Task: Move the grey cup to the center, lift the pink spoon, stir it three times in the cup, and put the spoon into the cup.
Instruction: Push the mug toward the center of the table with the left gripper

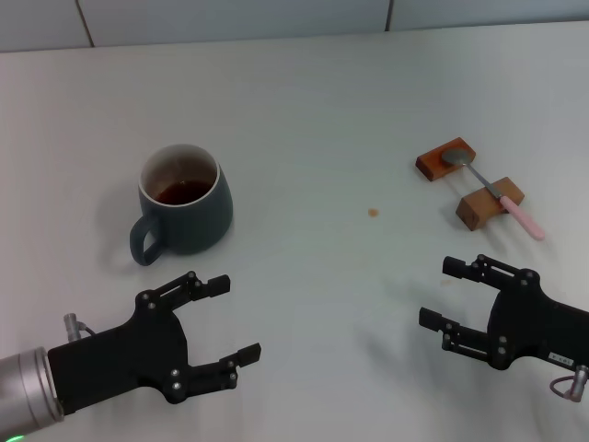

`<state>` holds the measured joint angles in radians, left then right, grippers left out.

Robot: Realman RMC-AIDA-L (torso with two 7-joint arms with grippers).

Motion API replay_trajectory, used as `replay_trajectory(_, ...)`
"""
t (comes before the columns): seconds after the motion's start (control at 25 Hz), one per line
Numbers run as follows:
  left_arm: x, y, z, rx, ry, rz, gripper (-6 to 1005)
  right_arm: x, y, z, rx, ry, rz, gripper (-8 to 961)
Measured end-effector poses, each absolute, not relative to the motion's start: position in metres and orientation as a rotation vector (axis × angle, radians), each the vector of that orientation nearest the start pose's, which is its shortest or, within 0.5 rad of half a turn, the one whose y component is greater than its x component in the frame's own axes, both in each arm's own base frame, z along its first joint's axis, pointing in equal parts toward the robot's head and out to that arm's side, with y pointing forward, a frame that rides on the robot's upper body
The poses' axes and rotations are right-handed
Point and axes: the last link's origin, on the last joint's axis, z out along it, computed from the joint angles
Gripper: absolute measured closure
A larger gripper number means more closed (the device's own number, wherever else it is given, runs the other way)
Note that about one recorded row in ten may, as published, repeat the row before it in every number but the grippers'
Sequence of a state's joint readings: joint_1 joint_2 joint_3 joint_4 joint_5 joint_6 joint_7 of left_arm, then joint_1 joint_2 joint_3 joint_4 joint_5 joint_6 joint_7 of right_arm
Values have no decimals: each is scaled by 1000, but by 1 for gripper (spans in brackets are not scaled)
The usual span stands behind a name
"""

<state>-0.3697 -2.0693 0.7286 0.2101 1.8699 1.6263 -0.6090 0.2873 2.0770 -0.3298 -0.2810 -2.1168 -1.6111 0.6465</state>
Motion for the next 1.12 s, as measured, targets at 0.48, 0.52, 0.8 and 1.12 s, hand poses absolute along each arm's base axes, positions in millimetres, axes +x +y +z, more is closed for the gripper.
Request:
replay_trajectory(0.48, -300, 228, -61, -2679, -242, -904, 141, 340, 218, -36, -2489, 430, 784, 220)
replay_trajectory(0.52, -300, 229, -61, -2676, -243, -906, 141, 340, 218, -36, -2488, 430, 784, 220)
replay_trajectory(0.8, -300, 231, -61, -2672, -244, -900, 142, 340, 218, -36, -2484, 436, 787, 220)
replay_trajectory(1.12, -301, 234, -63, -2684, -269, -869, 218, 339, 217, -37, -2485, 443, 793, 219)
